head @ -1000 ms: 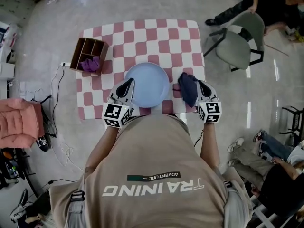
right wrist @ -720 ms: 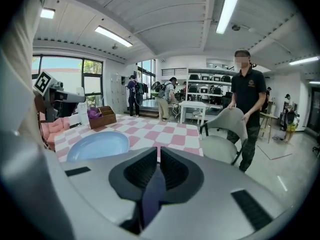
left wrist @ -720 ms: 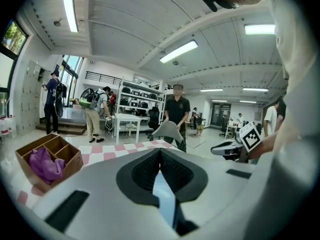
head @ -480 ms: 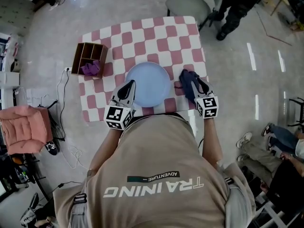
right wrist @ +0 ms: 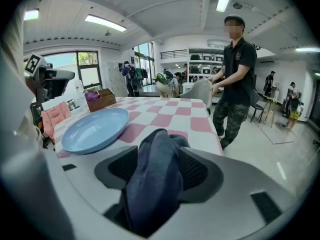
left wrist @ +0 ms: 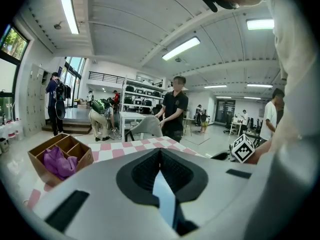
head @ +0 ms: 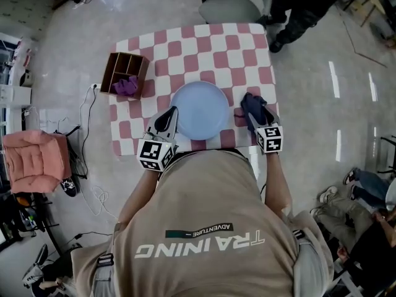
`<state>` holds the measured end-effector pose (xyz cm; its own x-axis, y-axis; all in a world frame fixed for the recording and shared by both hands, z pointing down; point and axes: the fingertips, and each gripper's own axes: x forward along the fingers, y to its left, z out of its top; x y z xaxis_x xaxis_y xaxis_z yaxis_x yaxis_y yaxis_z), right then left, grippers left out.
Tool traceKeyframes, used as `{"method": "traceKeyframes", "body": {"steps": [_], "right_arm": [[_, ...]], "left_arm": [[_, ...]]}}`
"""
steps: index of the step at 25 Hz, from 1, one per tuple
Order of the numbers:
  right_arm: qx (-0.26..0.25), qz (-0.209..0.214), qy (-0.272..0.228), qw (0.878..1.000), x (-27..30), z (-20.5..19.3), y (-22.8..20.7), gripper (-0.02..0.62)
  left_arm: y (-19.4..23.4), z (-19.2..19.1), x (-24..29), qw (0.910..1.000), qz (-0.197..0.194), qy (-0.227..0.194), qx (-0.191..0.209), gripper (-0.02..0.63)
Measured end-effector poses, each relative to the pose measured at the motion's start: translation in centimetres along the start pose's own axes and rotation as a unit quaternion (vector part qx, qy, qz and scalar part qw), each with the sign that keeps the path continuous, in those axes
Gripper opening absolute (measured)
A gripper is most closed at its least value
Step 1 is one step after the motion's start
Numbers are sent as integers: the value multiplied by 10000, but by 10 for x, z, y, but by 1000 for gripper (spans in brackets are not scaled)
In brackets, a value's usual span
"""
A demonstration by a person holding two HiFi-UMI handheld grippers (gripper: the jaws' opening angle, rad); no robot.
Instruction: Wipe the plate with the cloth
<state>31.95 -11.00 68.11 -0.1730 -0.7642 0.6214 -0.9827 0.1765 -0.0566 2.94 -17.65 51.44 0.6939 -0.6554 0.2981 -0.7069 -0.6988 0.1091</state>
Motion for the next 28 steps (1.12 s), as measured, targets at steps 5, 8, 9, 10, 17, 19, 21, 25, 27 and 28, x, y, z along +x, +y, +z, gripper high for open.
{"method": "traceKeyframes", "body": {"steps": [5, 8, 9, 10, 17, 19, 21, 25, 27, 28], "right_arm": [[177, -121, 414, 9989, 10, -29, -4, 268], [122, -327, 558, 9978, 11, -30, -11, 175], [84, -356, 631, 9973, 12, -30, -13, 159], [26, -361, 698, 9969, 12, -29, -13, 155], [-428, -223, 636, 9968, 0, -4, 2, 115], [-548, -135, 414, 9976, -6, 17, 14, 115], [-715, -31, 186, 9973, -11, 41, 27, 115], [-1101, 229, -263, 9933, -14, 91, 59, 115], [-1263, 381, -379, 9905, -12, 106, 74, 115], [-1327, 460, -390, 9893, -10, 110, 81, 115]], "left_arm": [[7, -4, -9, 9999, 93, 32, -35, 12], [9, -6, -12, 9999, 95, 27, -65, 12], [9, -7, -12, 9999, 88, 21, -74, 12], [9, -7, -13, 9999, 78, 13, -83, 12], [9, -8, -18, 9999, 52, -62, -141, 12], [11, -9, -20, 9998, 74, -80, -169, 12], [13, -9, -22, 9997, 92, -100, -202, 12], [15, -12, -24, 9995, 90, -134, -255, 12], [15, -13, -25, 9995, 88, -156, -268, 12], [15, -13, -26, 9994, 89, -169, -275, 12]]}}
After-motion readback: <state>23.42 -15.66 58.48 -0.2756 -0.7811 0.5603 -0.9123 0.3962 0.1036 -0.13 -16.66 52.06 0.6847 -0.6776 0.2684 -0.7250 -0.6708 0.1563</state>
